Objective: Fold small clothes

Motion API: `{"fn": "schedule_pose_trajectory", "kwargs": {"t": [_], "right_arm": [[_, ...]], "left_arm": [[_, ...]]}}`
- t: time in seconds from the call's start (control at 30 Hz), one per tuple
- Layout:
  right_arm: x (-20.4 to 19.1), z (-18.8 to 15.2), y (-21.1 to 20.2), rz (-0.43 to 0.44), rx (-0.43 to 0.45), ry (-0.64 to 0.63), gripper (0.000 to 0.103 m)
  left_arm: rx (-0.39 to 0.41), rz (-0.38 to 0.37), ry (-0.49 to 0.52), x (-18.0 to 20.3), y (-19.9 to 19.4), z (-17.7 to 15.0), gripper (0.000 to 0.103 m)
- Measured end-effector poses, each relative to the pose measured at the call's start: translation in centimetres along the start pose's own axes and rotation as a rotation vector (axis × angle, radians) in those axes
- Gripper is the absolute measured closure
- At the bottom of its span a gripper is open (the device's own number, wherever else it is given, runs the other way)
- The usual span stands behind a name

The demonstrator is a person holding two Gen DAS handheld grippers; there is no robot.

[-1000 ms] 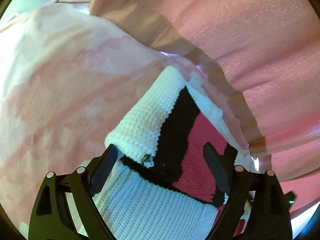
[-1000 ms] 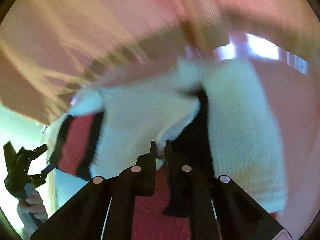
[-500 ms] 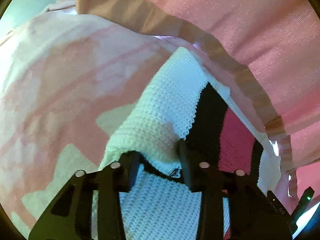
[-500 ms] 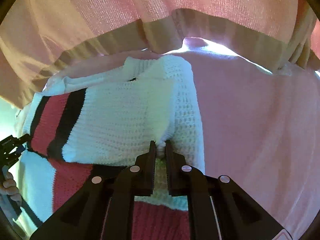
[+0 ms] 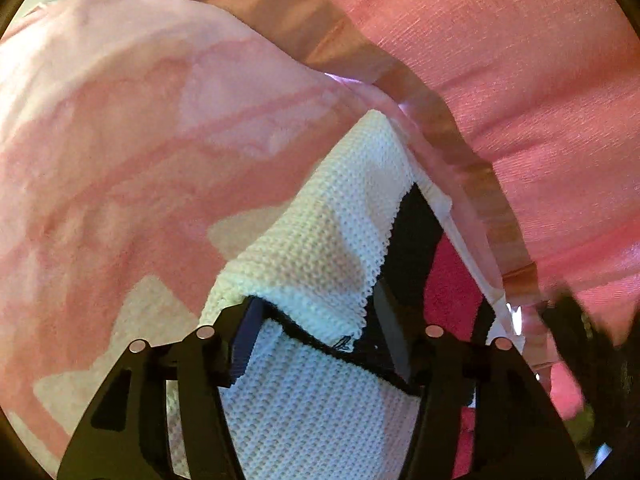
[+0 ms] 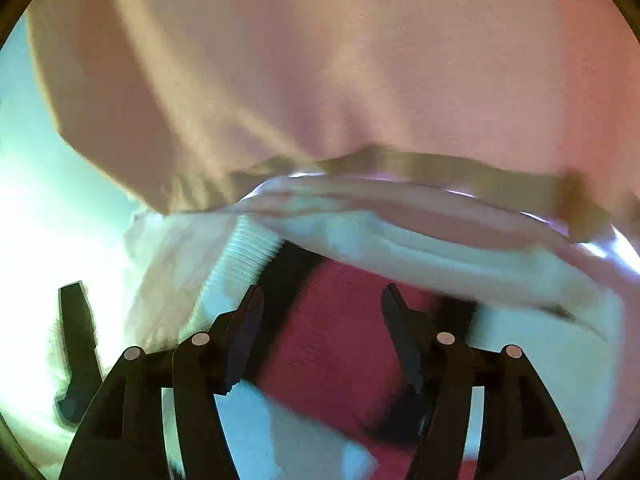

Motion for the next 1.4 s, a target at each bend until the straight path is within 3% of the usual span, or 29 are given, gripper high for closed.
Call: {"fn": "schedule_pose_trajectory", "kwargs": {"t": [0.07, 0.1, 0.17, 0.27, 0.3, 0.33, 0.37, 0.5, 0.6, 0.67, 0.77, 0.83, 0.9, 0.97, 1.03, 1.1, 1.2, 1.3, 1.33, 1.4], "right_arm": [[-2.7, 1.8, 4.6, 0.021, -0.040, -0.045, 0.042], [-3.5, 2.5, 6.3, 0.014, -0.052, -0.064, 0.042], [-4.5, 4.2, 9.5, -0.015, -0.058, -0.092, 0.042], [-4.6, 4.8, 13.1, -0.021, -0.103, -0.081, 0.039], [-4.5, 4.8, 14.2, -0.016, -0.127, -0.075, 0.056], [-4.9, 4.4, 15.3, 0.032, -0.157, -0.078, 0.102], [-5.2, 4.5, 15.3, 0.047, -0.157, -0.076, 0.099], [-5.7, 7.0, 13.7, 0.010, -0.027, -0.103, 0.100], [-5.1, 6.4, 16.3, -0.037, -0.091, -0.117, 0.100], [-5.1, 6.0, 17.0, -0.057, -0.078, -0.132, 0.100], [-5.4, 6.6, 14.4, -0.032, -0.043, -0.092, 0.099], [-5.0, 6.2, 9.6, -0.021, 0.023, -0.099, 0.099], [-3.0, 4.4, 5.0, -0.066, 0.042, -0.104, 0.097], [0.6, 1.4, 0.9, -0.110, 0.025, -0.083, 0.086], [6.6, -2.9, -3.4, -0.200, 0.003, -0.007, 0.057], [12.2, -5.8, -5.8, -0.303, -0.007, 0.056, 0.055], [19.0, -9.3, -7.3, -0.420, -0.054, 0.170, 0.055], [21.5, -11.4, -6.0, -0.367, -0.075, 0.238, 0.055], [21.7, -12.0, -5.8, -0.322, -0.071, 0.241, 0.078], [21.0, -11.7, -5.4, -0.308, -0.053, 0.225, 0.090]], "left_arm": [[0.010, 0.029, 0.017, -0.1, 0.1, 0.0, 0.061], [0.012, 0.045, 0.024, -0.2, 0.1, 0.0, 0.062], [0.018, 0.081, 0.036, -0.4, 0.1, 0.0, 0.075], [0.014, 0.096, 0.029, -0.9, 0.2, 0.2, 0.080], [0.016, 0.100, 0.039, -0.9, 0.2, 0.2, 0.081], [0.020, 0.106, 0.052, -0.9, 0.2, 0.1, 0.082], [0.027, 0.115, 0.065, -0.8, 0.2, 0.0, 0.083], [0.046, 0.128, 0.068, -0.9, 0.0, -0.2, 0.083], [0.059, 0.135, 0.077, -0.8, 0.0, -0.3, 0.083], [0.065, 0.143, 0.087, -0.7, 0.0, -0.3, 0.083], [0.068, 0.146, 0.095, -0.7, -0.1, -0.4, 0.083], [0.065, 0.145, 0.091, -0.8, -0.2, -0.5, 0.082], [0.057, 0.141, 0.089, -0.7, -0.2, -0.5, 0.082], [0.051, 0.139, 0.095, -0.7, -0.2, -0.5, 0.081], [0.049, 0.139, 0.101, -0.7, -0.4, -0.5, 0.081], [0.052, 0.142, 0.100, -0.7, -0.3, -0.5, 0.081], [0.068, 0.163, 0.121, -0.3, -0.2, -0.5, 0.081], [0.094, 0.189, 0.155, 0.1, -0.1, -0.8, 0.081], [0.100, 0.196, 0.164, 0.1, -0.1, -0.8, 0.081], [0.112, 0.210, 0.179, 0.1, 0.1, -0.9, 0.081]]}}
Point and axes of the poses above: each gripper's, at about its wrist camera, not at the fingertips, and y roughly the way its jaws point, x to its right, z to its top, the point moved 8 cm from there along y, roughly the way its jaws point, and after that the axes turned 7 degrees about -y, right-handed, at the moved point
